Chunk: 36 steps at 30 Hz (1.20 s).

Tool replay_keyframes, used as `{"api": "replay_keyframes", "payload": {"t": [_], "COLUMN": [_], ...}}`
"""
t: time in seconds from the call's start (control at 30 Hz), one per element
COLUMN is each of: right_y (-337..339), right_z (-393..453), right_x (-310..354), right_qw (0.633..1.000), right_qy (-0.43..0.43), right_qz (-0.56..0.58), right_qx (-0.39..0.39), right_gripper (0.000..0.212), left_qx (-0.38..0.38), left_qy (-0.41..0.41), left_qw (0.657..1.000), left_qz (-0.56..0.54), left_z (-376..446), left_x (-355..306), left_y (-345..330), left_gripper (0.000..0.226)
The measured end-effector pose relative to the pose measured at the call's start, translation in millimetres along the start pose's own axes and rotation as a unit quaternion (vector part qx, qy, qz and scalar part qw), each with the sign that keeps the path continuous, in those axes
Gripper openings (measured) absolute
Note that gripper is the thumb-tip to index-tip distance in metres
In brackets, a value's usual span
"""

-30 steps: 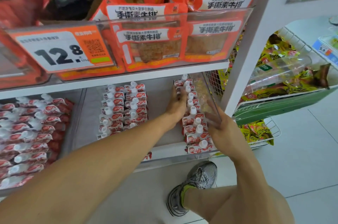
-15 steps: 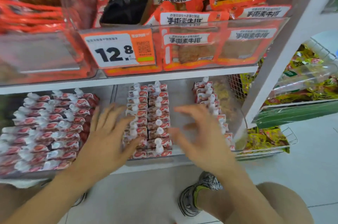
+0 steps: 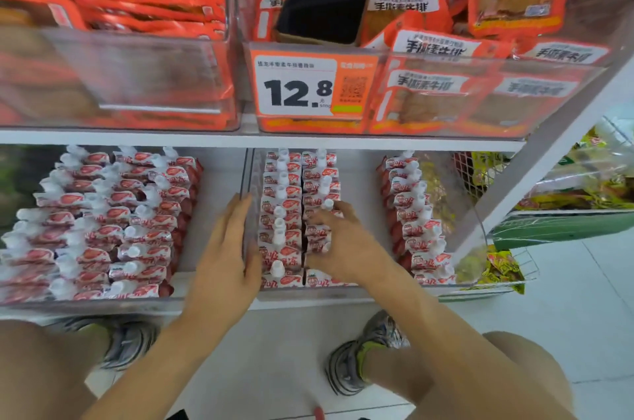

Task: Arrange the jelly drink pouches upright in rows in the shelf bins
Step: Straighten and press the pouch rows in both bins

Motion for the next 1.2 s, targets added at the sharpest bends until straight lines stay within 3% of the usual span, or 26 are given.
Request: {"api": "replay_keyframes", "payload": {"t": [0.3, 0.43, 0.5, 0.57, 0.6, 0.73, 1.07, 1.2], "right_y": [11, 22, 39, 53, 54, 30, 32, 43], "right_z": [2, -2, 13, 39, 55, 109, 127, 111], "right_x": [-20, -20, -17, -10, -7, -1, -25, -31], "right_qw": [0.997, 0.990, 0.997, 0.999, 0.998, 0.995, 0.987, 0.991], "right_qy": [0.005, 0.016, -0.005, -0.018, -0.024, -0.080, -0.113, -0.102], "right_qz": [-0.073, -0.047, -0.023, -0.012, -0.028, -0.030, -0.108, -0.030], "right_qx": [0.030, 0.132, 0.078, -0.032, -0.050, 0.056, 0.027, 0.081], "right_gripper": [0.054, 0.076, 0.085, 0.081, 0.079, 0.095, 0.082, 0.096], "left_qx": [-0.011, -0.025, -0.025, -0.029, -0.031, -0.037, -0.036, -0.032], "left_qy": [-0.006, -0.011, -0.010, -0.006, -0.003, 0.003, 0.003, 0.003], "left_qw": [1.000, 1.000, 1.000, 1.000, 1.000, 0.999, 0.999, 0.999], "left_qz": [-0.008, -0.006, -0.001, 0.002, 0.002, -0.003, -0.025, -0.020], "left_z": [0, 1, 0, 0, 0, 0, 0, 0], "left_x": [3, 3, 3, 3, 2, 0, -2, -3], "left_y": [1, -1, -2, -2, -2, -2, 0, 0], "left_gripper": [0.067, 0.065, 0.065, 0.066, 0.067, 0.068, 0.070, 0.069]}}
Point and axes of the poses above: each hand's wrist, its own z-axis towards the middle knuckle, its own y-axis out of the back of the hand, x = y × z, the point moved 3 cm from there along z, towards the middle knuckle, and after that the axes turned 13 degrees about -z, right-handed, at the moved point
